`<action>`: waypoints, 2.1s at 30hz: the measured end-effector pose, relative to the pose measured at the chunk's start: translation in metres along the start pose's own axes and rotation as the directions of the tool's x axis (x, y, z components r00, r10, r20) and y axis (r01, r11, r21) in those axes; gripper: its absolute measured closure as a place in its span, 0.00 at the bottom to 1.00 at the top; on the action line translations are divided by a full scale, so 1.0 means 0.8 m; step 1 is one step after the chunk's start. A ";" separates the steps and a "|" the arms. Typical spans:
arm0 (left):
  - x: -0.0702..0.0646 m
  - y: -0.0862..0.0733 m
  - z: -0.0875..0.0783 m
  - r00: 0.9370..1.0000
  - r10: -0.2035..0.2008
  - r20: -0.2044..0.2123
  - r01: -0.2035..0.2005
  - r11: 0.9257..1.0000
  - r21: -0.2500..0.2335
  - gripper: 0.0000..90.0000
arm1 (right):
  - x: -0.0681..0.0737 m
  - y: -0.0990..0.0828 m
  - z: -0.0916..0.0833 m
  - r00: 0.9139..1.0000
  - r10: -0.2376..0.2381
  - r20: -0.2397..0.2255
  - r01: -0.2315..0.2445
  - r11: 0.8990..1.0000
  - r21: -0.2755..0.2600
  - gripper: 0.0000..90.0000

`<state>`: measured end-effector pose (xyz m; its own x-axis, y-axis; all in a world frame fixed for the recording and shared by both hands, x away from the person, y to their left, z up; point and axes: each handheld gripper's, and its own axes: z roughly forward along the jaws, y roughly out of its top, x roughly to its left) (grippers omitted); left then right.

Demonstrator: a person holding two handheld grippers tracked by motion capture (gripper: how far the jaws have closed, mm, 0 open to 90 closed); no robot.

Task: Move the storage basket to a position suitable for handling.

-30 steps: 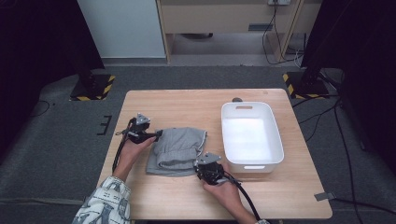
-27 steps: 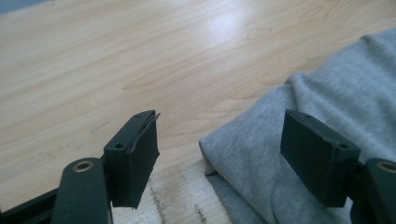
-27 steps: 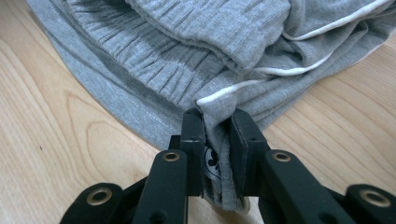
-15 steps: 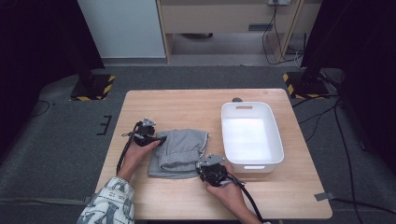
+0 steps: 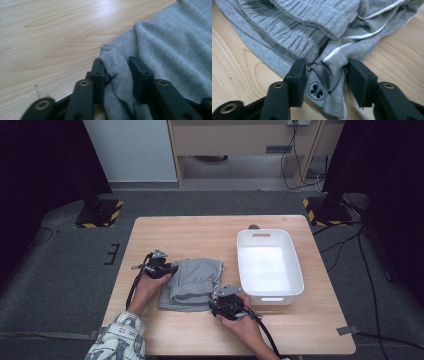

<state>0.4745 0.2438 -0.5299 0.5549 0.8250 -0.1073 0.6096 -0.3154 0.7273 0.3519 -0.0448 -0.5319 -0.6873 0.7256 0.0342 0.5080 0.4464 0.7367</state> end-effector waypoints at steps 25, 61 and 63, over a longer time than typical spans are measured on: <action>-0.024 0.024 -0.053 0.998 0.059 0.002 -0.059 0.995 -0.074 0.90 | 0.016 0.028 -0.020 0.998 -0.066 -0.007 0.066 0.998 -0.015 0.90; -0.048 0.094 -0.110 0.992 0.123 -0.020 -0.125 0.974 -0.191 0.90 | 0.004 0.080 -0.064 0.995 -0.090 0.040 0.093 0.994 -0.061 0.90; -0.048 0.098 -0.112 0.992 0.123 -0.022 -0.125 0.972 -0.197 0.90 | 0.000 0.085 -0.069 0.995 -0.093 0.045 0.096 0.993 -0.064 0.90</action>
<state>0.4501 0.2292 -0.4078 0.6134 0.7898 -0.0024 0.4119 -0.3173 0.8542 0.3577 -0.0429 -0.4447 -0.7074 0.7038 -0.0649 0.4056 0.4794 0.7782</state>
